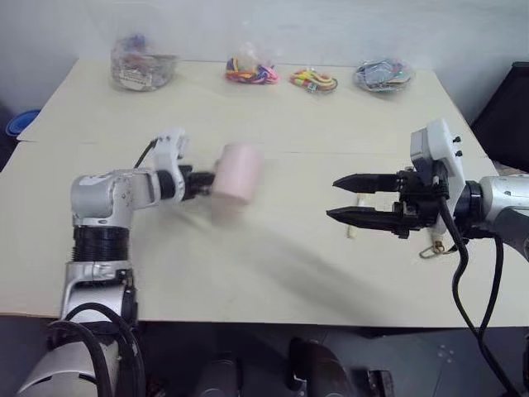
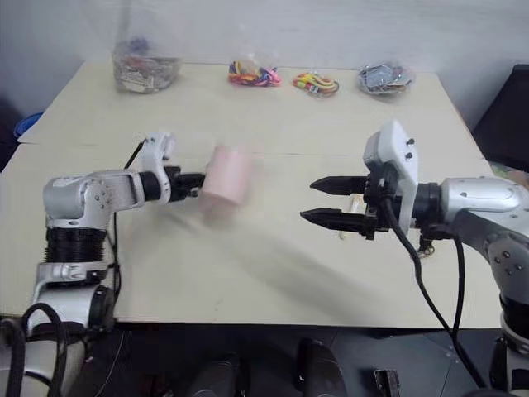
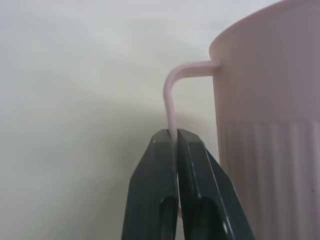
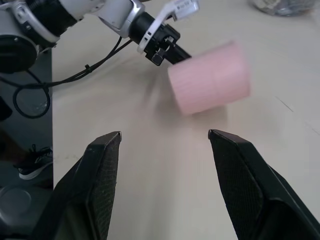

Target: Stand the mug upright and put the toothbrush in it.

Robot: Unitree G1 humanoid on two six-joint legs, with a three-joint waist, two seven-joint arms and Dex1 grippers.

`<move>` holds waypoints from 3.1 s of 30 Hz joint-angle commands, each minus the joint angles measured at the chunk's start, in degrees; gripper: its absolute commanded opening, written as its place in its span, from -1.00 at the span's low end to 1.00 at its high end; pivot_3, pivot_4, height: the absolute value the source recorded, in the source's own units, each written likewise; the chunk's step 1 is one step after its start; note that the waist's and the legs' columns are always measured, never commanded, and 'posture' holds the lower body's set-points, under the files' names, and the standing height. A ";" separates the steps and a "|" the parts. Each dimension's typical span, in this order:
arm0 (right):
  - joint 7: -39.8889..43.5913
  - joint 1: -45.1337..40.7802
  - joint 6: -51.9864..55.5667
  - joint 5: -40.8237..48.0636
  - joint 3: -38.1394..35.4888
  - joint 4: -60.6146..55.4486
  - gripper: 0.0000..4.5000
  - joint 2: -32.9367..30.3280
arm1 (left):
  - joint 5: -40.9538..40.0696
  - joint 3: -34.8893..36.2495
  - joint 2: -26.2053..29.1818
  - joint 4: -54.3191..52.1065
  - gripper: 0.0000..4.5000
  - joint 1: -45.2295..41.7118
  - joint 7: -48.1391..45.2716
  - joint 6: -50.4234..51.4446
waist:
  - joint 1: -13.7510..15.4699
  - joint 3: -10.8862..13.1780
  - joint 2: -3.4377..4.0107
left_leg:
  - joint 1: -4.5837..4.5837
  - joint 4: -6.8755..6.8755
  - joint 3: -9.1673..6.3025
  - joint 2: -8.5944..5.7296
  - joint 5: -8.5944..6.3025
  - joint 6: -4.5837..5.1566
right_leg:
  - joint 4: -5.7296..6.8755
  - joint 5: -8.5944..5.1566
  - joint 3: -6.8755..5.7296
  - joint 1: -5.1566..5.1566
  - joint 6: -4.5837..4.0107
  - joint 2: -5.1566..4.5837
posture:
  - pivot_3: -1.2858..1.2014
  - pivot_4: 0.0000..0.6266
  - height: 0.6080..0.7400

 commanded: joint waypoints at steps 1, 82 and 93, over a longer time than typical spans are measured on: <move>-2.99 1.03 0.35 1.59 -3.35 -0.53 0.30 0.65 | 4.07 -3.81 -1.93 -9.13 -0.99 2.04 2.28 -11.12 | -0.17 0.00 0.01 | 0.00 0.00 0.00 -0.03 0.00 0.00 | 0.00 0.01 0.01 0.00 0.01 -0.01 | 0.03 -0.52 1.00; -29.16 -26.14 -12.17 -21.54 7.15 28.24 -0.88 53.07 | -14.02 6.27 42.75 -12.85 1.00 13.28 -46.75 -15.77 | -5.21 0.09 0.61 | -0.12 -0.52 0.12 -0.03 0.12 -0.03 | 0.41 -0.02 0.14 -0.80 -0.11 0.18 | 0.03 -0.52 1.00; -26.25 -19.84 -26.60 -30.29 16.21 35.59 -0.73 59.96 | -15.90 8.51 41.53 -15.70 1.00 14.83 -43.32 -14.51 | -5.30 0.08 0.59 | -0.10 -0.42 0.11 -0.15 0.13 -0.04 | 0.35 -0.02 0.12 -0.59 -0.12 0.08 | 0.03 -0.52 1.00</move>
